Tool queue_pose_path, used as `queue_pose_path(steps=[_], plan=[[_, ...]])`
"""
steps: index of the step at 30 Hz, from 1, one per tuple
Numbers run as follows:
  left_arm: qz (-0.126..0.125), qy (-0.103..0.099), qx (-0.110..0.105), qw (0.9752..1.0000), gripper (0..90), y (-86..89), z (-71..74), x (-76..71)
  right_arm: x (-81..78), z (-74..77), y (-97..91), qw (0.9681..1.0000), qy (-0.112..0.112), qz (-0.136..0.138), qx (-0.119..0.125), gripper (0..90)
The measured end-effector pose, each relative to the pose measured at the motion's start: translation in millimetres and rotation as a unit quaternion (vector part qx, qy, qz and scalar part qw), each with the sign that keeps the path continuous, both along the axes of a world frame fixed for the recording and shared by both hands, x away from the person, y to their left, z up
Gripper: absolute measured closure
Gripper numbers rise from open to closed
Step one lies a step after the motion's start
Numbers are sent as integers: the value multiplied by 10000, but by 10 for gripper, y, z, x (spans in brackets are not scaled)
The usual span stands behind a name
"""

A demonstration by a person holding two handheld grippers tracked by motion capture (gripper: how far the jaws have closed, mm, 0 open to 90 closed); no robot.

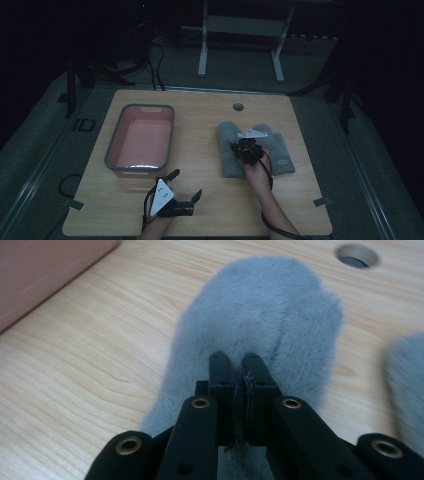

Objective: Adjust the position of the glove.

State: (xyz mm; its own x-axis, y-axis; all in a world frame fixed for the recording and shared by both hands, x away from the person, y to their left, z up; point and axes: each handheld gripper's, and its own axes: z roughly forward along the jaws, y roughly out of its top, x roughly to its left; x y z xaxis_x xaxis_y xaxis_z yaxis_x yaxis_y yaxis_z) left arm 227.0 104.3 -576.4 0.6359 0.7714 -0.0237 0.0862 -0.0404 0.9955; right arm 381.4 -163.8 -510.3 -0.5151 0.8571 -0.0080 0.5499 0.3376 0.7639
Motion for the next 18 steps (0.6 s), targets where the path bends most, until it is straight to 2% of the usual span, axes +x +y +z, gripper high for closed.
queue_pose_path(steps=[4, 6, 7, 10, 11, 13, 18], plan=[[-3, 2, 4, 10000, 17, -3, 0, 1, -51, -40, -74, 9995, 28, -297, -79, 855], [1, 5, 0, 10000, 17, -1, 0, 1, -50, -87, -102, 9992, 85, -387, -44, 855], [4, 6, -1, 10000, 17, -2, 0, 1, -41, -112, -112, 9994, 109, -335, 31, 854], [4, 3, 4, 10000, 17, -2, 0, 1, -14, -164, -103, 9996, 168, -235, 31, 854], [9, 12, 4, 10000, 17, -1, 1, 2, 30, -231, -95, 9995, 247, -196, -34, 853], [5, 12, -3, 10000, 17, -1, 0, 2, 73, -294, -106, 9992, 349, -196, 15, 852], [7, 16, -25, 10000, 17, 5, -1, 1, 108, -356, -124, 9991, 425, -69, -2, 828]])
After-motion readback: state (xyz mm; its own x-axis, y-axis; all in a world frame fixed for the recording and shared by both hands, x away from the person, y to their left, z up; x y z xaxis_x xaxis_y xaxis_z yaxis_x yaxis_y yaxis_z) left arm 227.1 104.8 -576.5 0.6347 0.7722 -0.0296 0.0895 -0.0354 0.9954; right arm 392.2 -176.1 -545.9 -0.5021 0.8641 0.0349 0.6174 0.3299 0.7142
